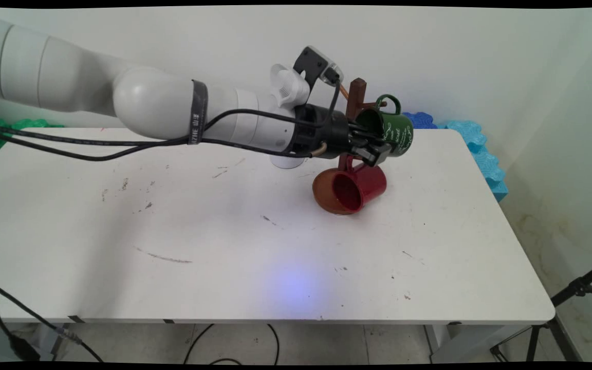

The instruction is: Place the picked object on the table

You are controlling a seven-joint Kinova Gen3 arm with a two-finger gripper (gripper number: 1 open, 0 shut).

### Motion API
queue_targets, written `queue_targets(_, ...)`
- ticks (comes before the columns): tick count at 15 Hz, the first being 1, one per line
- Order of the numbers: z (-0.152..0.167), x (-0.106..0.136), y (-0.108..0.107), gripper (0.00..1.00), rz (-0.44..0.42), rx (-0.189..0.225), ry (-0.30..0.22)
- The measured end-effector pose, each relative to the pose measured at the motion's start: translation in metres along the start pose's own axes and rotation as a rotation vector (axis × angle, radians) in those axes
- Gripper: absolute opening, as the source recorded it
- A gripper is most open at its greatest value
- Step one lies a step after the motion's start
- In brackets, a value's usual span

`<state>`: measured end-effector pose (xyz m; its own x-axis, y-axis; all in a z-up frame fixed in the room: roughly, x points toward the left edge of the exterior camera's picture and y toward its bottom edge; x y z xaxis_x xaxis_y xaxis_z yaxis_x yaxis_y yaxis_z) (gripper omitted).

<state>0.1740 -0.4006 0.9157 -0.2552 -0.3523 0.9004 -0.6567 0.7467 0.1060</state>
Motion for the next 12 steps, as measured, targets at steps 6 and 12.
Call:
queue_targets(6,-0.007,0.002,0.007,0.0,0.005,-0.023,0.004)
queue_targets(12,-0.015,0.003,0.014,0.0,0.014,-0.046,0.0)
